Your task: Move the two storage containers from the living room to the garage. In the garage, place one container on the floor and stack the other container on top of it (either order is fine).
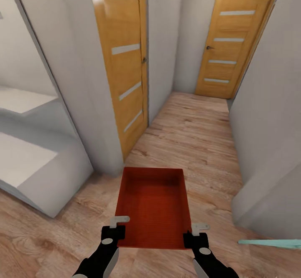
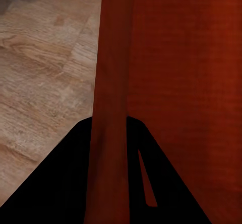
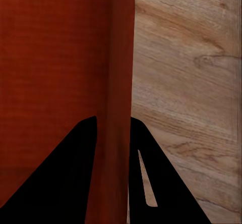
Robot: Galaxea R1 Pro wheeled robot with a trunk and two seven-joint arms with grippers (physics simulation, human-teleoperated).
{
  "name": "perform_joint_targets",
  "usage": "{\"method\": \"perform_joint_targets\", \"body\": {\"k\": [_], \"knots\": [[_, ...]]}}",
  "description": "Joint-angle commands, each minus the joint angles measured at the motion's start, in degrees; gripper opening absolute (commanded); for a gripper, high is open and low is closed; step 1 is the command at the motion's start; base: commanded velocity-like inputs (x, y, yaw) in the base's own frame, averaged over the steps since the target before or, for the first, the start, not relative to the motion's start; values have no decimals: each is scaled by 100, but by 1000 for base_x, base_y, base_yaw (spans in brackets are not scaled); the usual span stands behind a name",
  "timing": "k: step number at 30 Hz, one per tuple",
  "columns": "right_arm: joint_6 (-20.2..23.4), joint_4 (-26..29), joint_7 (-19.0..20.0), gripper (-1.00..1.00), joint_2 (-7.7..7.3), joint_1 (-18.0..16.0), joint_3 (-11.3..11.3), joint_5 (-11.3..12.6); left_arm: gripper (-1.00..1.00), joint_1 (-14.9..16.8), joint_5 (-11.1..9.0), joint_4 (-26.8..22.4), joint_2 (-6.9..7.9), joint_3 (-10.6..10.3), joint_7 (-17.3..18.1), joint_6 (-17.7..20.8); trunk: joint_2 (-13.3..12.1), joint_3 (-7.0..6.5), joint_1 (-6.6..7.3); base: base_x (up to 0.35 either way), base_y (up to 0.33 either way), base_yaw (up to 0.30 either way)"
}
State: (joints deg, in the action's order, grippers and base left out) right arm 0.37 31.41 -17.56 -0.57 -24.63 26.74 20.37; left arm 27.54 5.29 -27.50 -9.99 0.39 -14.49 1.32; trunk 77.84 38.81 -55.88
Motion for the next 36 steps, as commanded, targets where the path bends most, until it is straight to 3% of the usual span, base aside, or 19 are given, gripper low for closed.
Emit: {"method": "perform_joint_targets", "body": {"k": [1,7,25,36], "knots": [[7,23,-10,-100,-198,-17,41,-16,-100,-3,60,263,0,-106,157,18,3,4,0,0,0,-251],[10,23,-13,-100,-198,-16,41,-16,-100,-3,60,263,0,-105,157,18,3,4,0,0,0,-177],[16,26,-13,-100,-196,-16,41,-16,-100,-3,60,263,0,-106,153,18,3,4,0,0,0,-4],[16,23,-10,-100,-198,-16,41,-15,-100,-3,60,263,0,-106,156,28,3,4,0,262,0,0]]}}
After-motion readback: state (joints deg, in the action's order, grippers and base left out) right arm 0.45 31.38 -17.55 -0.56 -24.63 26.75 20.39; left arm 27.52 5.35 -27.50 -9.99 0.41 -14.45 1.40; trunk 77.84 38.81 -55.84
